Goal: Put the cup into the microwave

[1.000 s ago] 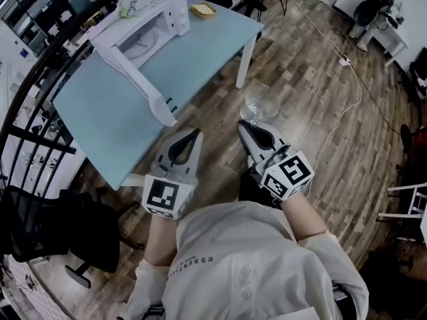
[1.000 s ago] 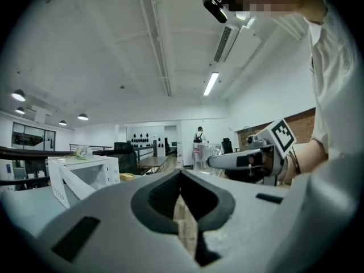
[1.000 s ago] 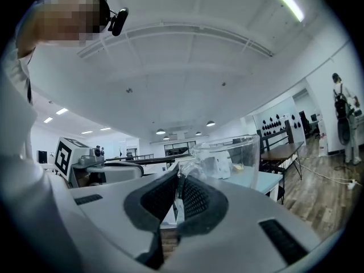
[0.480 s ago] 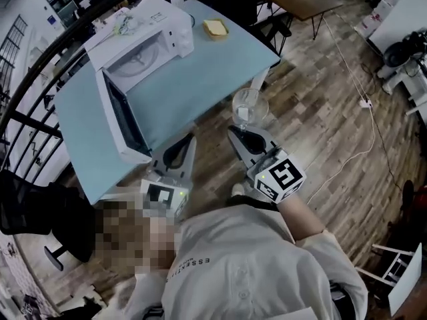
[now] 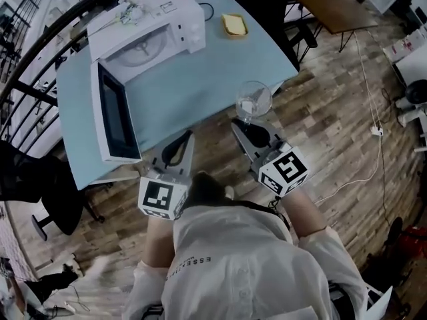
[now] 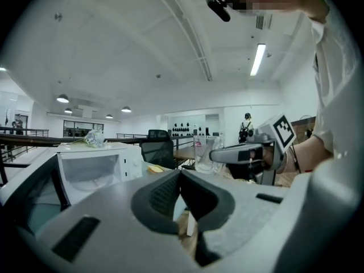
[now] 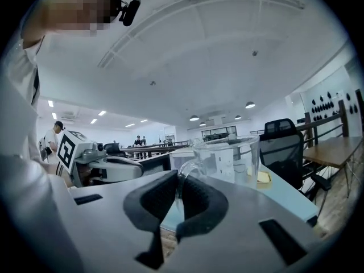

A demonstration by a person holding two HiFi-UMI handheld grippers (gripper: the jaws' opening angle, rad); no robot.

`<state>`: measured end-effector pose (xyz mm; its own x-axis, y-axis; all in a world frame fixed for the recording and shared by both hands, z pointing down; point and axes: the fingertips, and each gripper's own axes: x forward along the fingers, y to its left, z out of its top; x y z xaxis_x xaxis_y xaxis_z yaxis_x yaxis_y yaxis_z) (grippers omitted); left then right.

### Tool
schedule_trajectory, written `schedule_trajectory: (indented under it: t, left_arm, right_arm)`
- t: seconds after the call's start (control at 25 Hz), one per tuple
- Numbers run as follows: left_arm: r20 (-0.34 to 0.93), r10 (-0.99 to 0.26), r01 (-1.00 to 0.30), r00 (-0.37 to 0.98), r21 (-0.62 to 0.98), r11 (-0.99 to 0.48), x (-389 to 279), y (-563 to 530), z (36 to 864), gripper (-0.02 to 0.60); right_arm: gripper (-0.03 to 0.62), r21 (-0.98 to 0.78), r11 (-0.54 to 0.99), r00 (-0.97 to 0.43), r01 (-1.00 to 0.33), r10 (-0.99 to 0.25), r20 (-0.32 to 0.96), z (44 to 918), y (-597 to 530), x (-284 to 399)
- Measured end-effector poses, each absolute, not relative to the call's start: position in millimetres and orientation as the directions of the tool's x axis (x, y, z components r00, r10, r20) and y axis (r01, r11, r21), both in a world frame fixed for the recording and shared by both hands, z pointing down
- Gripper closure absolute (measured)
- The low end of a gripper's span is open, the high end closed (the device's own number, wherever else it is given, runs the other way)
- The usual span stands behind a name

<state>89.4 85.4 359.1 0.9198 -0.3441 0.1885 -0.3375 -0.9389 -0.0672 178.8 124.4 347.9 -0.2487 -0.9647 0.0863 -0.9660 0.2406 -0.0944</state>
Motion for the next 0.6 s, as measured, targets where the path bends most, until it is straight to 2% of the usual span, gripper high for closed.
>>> schedule_trajectory:
  t: [0.6]
  left_arm:
    - [0.185,-0.524,-0.527,0.831,-0.040,-0.849,96.0,-80.9,368.1,0.580]
  right_arm:
    - [0.572,-0.151,0.513,-0.531,-0.845,-0.838,0.122,371.5,-66.6,169.0]
